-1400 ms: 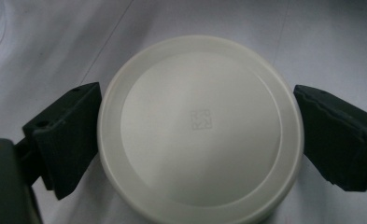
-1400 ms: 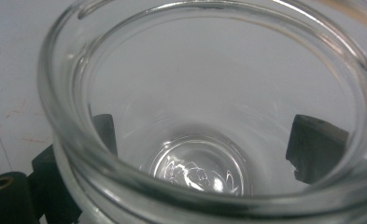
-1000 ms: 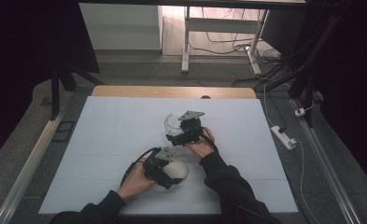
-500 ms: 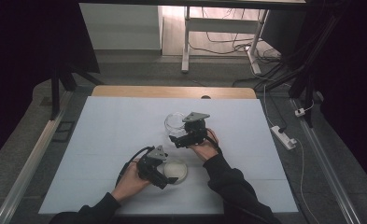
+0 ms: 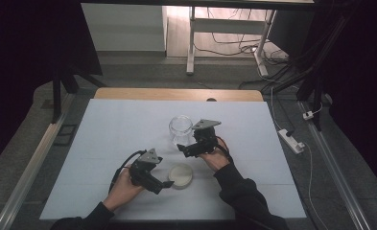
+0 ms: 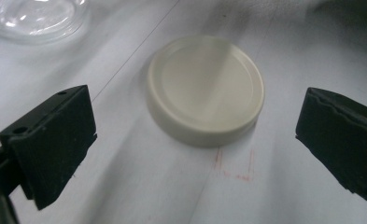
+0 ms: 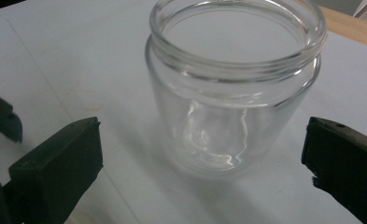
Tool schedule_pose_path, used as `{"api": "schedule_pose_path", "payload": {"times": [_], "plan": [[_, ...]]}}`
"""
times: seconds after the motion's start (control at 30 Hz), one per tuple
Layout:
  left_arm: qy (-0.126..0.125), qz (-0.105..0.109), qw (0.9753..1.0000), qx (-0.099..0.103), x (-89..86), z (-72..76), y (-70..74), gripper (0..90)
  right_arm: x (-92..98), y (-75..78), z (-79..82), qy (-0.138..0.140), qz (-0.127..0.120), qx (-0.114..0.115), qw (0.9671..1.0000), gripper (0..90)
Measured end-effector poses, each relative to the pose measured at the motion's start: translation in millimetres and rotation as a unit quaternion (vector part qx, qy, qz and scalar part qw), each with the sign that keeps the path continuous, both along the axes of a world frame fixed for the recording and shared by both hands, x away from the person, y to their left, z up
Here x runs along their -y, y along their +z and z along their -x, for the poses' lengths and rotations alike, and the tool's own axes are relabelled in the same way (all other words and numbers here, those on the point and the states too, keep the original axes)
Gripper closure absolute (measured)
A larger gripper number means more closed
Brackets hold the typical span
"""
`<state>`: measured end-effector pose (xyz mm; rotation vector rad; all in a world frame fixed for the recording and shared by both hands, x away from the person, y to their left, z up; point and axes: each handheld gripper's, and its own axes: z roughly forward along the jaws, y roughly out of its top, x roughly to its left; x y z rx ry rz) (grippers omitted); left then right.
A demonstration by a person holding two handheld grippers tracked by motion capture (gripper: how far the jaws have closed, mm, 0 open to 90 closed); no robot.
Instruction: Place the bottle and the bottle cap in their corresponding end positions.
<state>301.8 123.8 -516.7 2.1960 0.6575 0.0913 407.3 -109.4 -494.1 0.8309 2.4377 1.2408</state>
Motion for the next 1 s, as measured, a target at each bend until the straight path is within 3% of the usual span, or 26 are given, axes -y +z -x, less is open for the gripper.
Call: {"api": "schedule_pose_path", "payload": {"times": [0.53,1.0], "plan": [[0.039,0.019,0.9991,0.000,-40.9,24.5,5.7,0.0,19.7,-0.8,38.1,0.015,0.001,-0.007,0.9999,0.0],[0.084,0.037,0.9958,-0.003,-76.1,49.2,4.0,0.0,50.7,6.5,68.1,0.011,-0.006,-0.002,0.9999,0.0]]}}
